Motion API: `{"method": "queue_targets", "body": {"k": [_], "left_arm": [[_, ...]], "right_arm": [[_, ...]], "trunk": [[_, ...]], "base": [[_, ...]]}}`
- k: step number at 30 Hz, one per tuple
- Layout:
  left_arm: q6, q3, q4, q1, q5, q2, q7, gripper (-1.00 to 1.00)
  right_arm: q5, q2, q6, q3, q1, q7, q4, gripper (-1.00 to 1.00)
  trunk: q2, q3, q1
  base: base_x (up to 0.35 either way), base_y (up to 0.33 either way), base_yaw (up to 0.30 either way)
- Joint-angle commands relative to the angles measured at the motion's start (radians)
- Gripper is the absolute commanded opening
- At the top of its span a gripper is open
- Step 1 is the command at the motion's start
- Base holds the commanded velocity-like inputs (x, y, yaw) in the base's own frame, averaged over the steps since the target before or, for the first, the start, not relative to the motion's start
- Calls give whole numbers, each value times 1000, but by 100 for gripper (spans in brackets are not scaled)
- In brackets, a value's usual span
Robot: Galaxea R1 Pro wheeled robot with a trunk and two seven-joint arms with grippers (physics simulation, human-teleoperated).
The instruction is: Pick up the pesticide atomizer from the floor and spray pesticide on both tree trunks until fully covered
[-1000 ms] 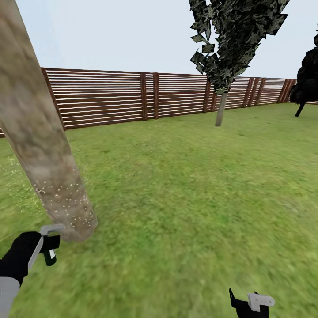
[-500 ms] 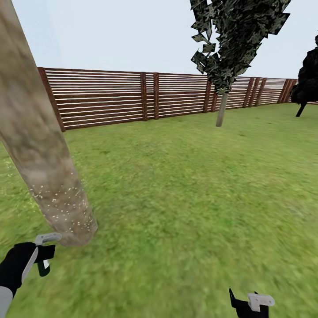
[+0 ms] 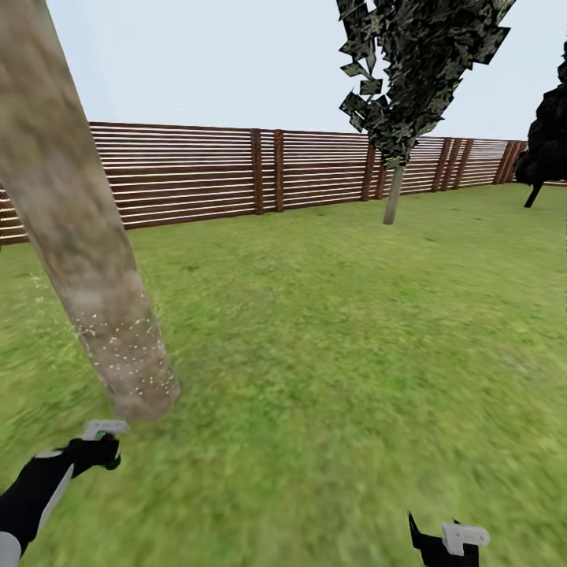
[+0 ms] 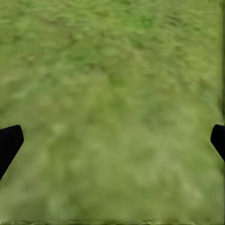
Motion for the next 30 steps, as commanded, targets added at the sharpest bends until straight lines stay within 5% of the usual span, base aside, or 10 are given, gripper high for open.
{"method": "queue_targets", "body": {"k": [1, 7, 9, 12, 15, 20, 24, 27, 28, 30], "left_arm": [[-17, 2, -2, 2, -51, -1, -56, -100], [-96, -17, -4, 4, -286, -3, -391, -100], [-164, -57, -4, 2, -372, -3, -539, -100], [-179, -68, -4, -1, -399, -3, -632, -100], [-181, -111, -9, -4, -428, -8, -651, -100], [-175, -178, -12, -10, -442, -15, -656, -100], [-174, -219, -20, -11, -443, -27, -739, -100], [-174, -233, -26, -13, -494, -61, -774, -100], [-173, -235, -27, -14, -521, -73, -777, -100], [-172, -237, -27, -17, -551, -85, -779, -100]], "right_arm": [[0, 0, -4, -8, -1, 10, 1, 100], [2, 2, -4, 1, -1, 11, 1, 100], [32, 3, -2, 66, -1, 11, -11, 100], [111, 9, 10, 202, -2, 18, -104, 100], [145, 21, 71, 340, -57, 113, -147, 100], [150, 27, 130, 394, -197, 534, -156, 100], [152, 40, 133, 408, -207, 665, -159, 100], [162, 73, 151, 537, -208, 794, -236, 100], [163, 77, 171, 562, -208, 808, -252, -100], [164, 80, 187, 582, -208, 820, -267, -100]], "trunk": [[0, -1, -1], [0, -1, -1], [0, -1, -1], [0, -1, -1], [0, -1, -1], [0, -1, -1], [0, -1, -1], [0, -1, -1], [0, -1, -1], [0, -1, -1]], "base": [[-343, 0, 0], [-343, 0, 0], [-343, 0, 0], [-343, 0, 0], [-343, 0, 0], [-283, 0, 0], [-22, 0, 0], [-1, 0, 0], [0, 0, 0], [0, 0, 0]]}}
